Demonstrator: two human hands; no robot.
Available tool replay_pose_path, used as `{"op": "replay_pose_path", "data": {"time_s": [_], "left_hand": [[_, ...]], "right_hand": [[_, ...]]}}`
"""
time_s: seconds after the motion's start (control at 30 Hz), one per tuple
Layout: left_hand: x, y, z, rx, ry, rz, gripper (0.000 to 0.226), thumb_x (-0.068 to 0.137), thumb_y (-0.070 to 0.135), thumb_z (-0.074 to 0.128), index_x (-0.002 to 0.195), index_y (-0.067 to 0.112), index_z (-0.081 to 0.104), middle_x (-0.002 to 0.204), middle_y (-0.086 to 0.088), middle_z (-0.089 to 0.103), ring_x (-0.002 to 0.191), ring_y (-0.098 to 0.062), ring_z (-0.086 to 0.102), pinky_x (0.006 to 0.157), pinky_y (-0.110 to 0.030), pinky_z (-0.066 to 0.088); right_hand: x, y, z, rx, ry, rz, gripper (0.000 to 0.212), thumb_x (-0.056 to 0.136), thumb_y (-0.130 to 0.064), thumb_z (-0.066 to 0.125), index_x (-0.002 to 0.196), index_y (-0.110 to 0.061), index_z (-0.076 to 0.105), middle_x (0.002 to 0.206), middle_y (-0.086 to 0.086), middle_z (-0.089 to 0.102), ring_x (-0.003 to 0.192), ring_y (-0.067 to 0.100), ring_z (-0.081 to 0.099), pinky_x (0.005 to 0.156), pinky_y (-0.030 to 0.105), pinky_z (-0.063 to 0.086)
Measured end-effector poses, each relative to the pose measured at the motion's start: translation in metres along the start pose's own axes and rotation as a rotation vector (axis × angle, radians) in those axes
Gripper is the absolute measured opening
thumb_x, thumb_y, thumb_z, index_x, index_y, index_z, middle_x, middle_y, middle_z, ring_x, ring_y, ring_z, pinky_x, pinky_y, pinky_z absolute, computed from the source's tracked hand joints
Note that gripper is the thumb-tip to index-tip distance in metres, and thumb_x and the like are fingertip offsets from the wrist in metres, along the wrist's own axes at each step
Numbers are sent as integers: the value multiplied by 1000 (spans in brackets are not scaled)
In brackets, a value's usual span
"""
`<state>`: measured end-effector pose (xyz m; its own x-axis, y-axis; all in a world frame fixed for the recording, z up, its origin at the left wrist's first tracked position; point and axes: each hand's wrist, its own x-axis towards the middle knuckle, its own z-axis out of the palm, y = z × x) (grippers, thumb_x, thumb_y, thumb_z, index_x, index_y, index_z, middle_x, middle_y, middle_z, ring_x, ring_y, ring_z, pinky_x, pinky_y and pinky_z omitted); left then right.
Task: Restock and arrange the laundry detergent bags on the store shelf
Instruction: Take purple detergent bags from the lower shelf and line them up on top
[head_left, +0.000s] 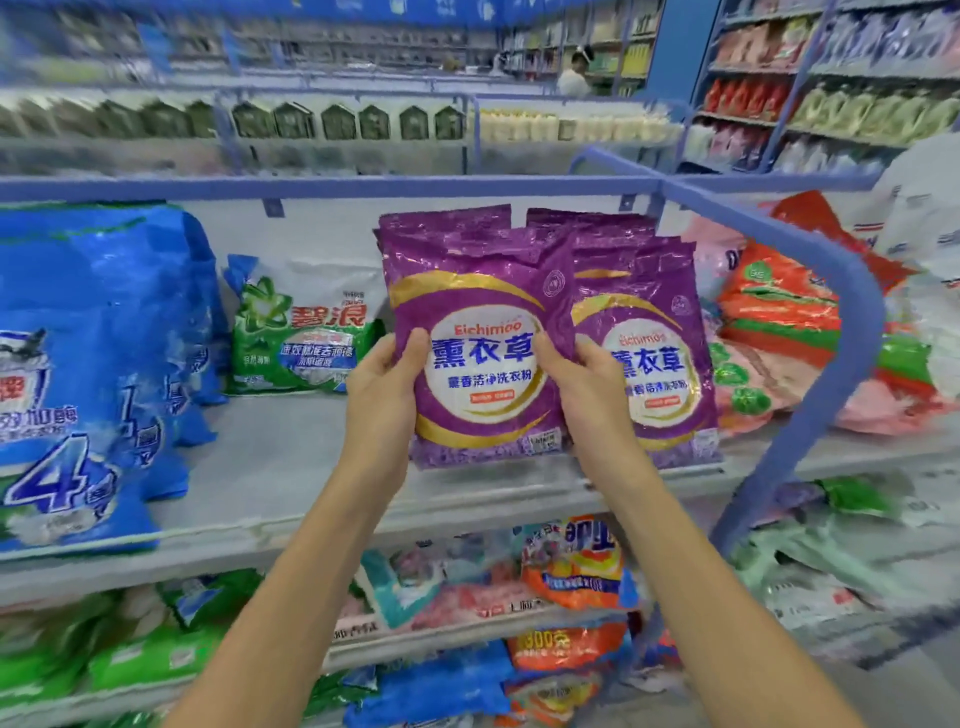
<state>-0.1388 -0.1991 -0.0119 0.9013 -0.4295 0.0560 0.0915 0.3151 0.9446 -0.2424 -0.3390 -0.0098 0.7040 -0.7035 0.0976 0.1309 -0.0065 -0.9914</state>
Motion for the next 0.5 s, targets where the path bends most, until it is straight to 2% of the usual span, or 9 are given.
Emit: {"op": "replay_pose_path", "data": {"time_s": [0.07,0.13,0.2,0.23,0.3,0.37,0.43,0.47,0.5], "left_hand": [[3,-15,-2,2,71,-1,11,99,24,64,105,17,70,100,-4,79,90,-24,76,78,-38,61],[4,-28,-6,-13,152,-2,14,97,23,67,108,14,70,99,-3,78,90,-22,74,76,-35,59],[3,-35,-11,-2,213,15,21,95,25,71,112,13,71,98,0,77,92,-19,71,76,-35,56],[4,-36,-13,8,231,25,22,94,26,72,112,13,71,98,1,77,91,-18,71,76,-35,55],[5,-34,-14,30,249,43,20,94,26,72,109,14,72,95,1,76,87,-16,70,72,-33,54],[8,-30,-12,29,260,39,12,95,24,71,103,16,72,92,0,76,82,-15,70,69,-33,54],[8,-27,-10,15,259,19,10,96,24,70,101,16,71,93,-2,75,79,-14,69,68,-32,54],[7,-28,-10,8,254,13,11,96,25,69,102,15,71,94,-3,75,79,-13,69,67,-30,55],[5,-28,-11,4,247,8,13,97,26,68,104,15,71,96,-4,75,80,-13,69,66,-29,55]], "right_hand": [[7,10,-5,-6,-13,22,16,100,-35,66,88,-24,67,84,-20,77,84,-3,72,92,36,56],[13,21,-10,-25,-23,26,29,96,-48,65,97,-21,74,101,3,77,98,15,73,96,45,55],[16,25,-13,5,-37,6,45,92,-56,65,98,-12,71,107,31,64,91,25,65,89,44,50],[18,27,-14,24,-39,12,53,90,-58,65,97,-6,67,100,37,58,85,25,58,83,44,46],[22,25,-13,68,-43,34,65,85,-61,67,95,2,57,85,26,52,83,24,51,78,45,41],[26,25,-12,98,-47,40,66,83,-61,68,93,2,54,88,15,52,83,25,50,79,48,42],[25,25,-12,108,-42,60,61,86,-60,67,97,0,60,91,25,58,86,31,58,90,53,49],[21,24,-13,107,-43,70,57,89,-59,66,99,-3,65,99,31,62,93,36,65,98,56,51],[16,23,-15,107,-36,68,50,91,-57,65,101,-8,70,108,28,67,103,38,68,103,57,51]]}}
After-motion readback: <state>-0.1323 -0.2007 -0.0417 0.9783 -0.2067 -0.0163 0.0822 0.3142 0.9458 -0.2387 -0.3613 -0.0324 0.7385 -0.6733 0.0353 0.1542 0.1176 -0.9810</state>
